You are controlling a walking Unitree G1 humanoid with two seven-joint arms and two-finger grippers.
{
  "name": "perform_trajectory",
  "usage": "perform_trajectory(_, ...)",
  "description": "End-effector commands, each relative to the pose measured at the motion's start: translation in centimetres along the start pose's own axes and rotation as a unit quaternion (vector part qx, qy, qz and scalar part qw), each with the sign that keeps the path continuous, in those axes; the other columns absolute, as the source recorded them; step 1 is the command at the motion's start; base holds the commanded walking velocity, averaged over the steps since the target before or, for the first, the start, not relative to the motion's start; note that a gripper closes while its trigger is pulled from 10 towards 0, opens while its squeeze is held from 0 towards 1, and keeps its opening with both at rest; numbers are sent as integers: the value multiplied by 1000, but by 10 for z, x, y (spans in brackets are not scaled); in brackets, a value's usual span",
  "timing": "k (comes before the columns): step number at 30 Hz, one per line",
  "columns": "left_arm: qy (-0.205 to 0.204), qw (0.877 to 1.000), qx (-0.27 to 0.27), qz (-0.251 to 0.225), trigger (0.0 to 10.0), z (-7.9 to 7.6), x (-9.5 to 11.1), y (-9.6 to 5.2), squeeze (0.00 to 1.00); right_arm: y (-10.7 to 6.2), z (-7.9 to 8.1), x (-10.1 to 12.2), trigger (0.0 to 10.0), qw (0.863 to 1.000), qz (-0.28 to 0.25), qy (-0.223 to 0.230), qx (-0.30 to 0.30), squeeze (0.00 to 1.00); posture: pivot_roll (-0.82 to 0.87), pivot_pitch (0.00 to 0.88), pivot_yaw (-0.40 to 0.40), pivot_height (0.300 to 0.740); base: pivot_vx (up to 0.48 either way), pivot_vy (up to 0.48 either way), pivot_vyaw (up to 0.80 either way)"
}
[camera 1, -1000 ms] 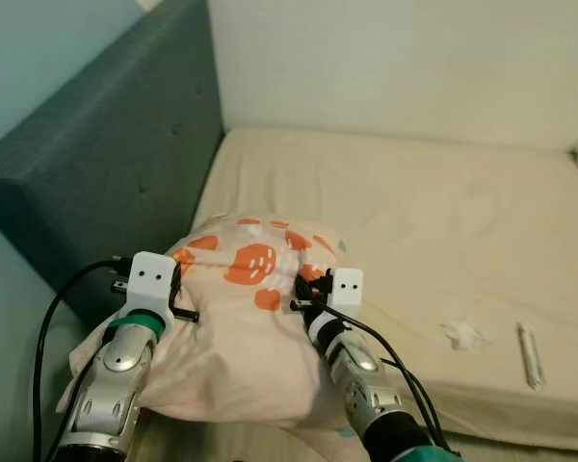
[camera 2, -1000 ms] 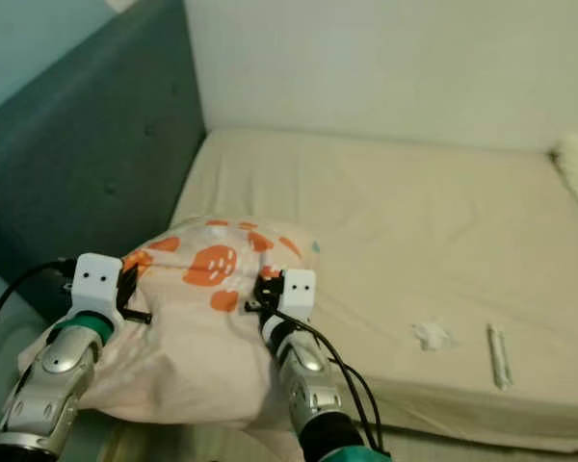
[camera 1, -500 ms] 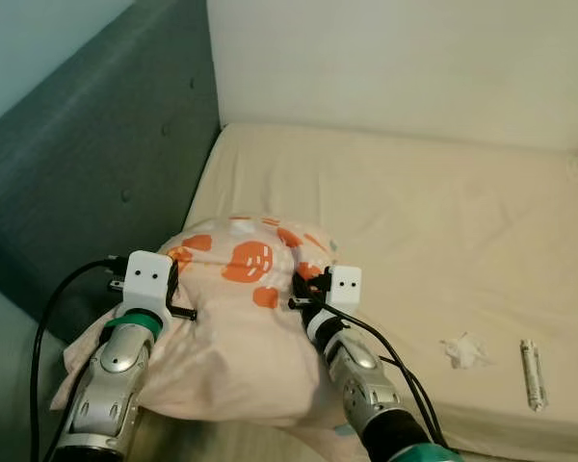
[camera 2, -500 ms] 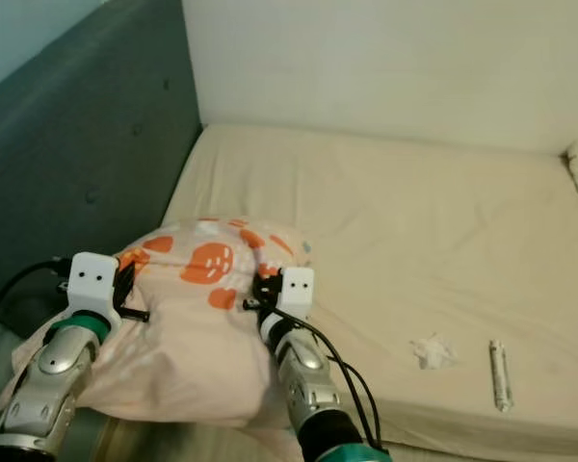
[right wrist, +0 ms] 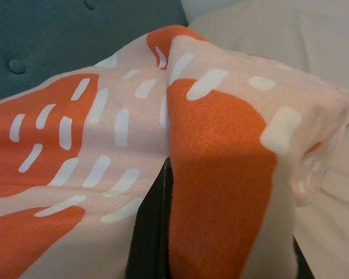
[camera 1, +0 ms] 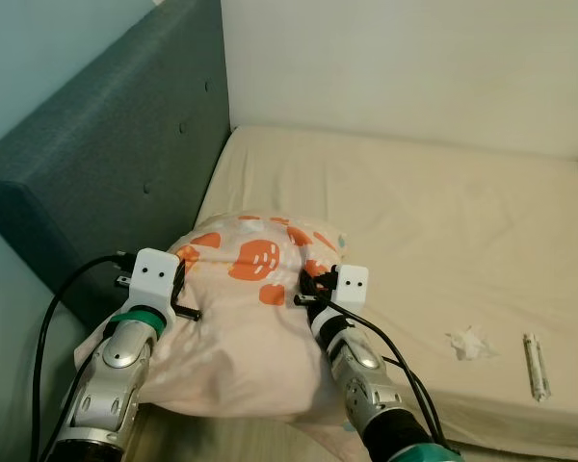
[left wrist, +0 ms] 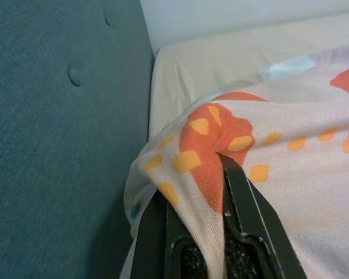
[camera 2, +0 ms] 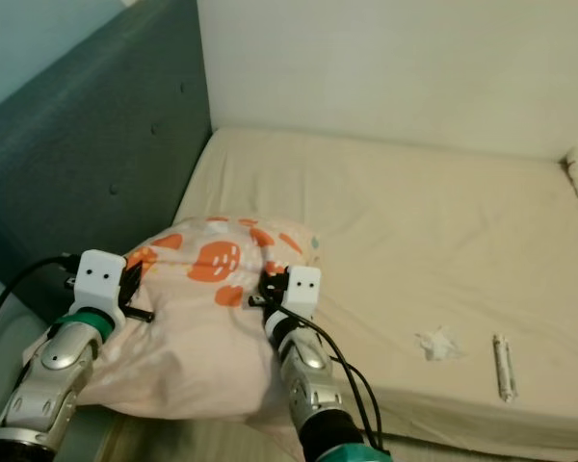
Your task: Clean up the room
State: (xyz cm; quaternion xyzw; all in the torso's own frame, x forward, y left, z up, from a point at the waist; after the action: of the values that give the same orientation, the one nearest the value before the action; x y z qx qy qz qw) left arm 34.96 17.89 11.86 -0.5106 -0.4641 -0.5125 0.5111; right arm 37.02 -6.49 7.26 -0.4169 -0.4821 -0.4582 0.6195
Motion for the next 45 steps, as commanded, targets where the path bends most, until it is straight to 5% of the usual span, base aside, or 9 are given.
perform_trajectory(1,3,999,28,-28,10000,11,11,0,0,2,6,4,10000,1000,-14,22,-11,0,186,57,68,740,0,0,0)
perform_trajectory(34,-7,999,33,-21,10000,11,2,-6,0,-1,7,-1,10000,1000,-6,2,-9,0,182,67,67,740,0,0,0)
perform_trajectory(45,-14,999,27,-20,10000,10,2,-7,0,-1,7,-2,10000,1000,-4,3,-9,0,183,64,68,740,292,0,0)
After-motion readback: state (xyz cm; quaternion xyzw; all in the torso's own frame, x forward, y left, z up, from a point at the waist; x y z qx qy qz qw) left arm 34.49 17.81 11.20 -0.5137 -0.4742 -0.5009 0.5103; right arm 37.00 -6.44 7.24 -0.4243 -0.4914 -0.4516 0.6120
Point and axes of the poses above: a point about 5 cm out from each wrist's last joint towards the gripper, its own y axis pointing out of the wrist towards the gripper, its own x axis along the axis of the wrist's last joint, z = x × y, the point moved 4 cm from there along y, pointing out of the wrist towards the gripper, and after that the axes turned 9 degrees about -y, right-handed, at the moved point
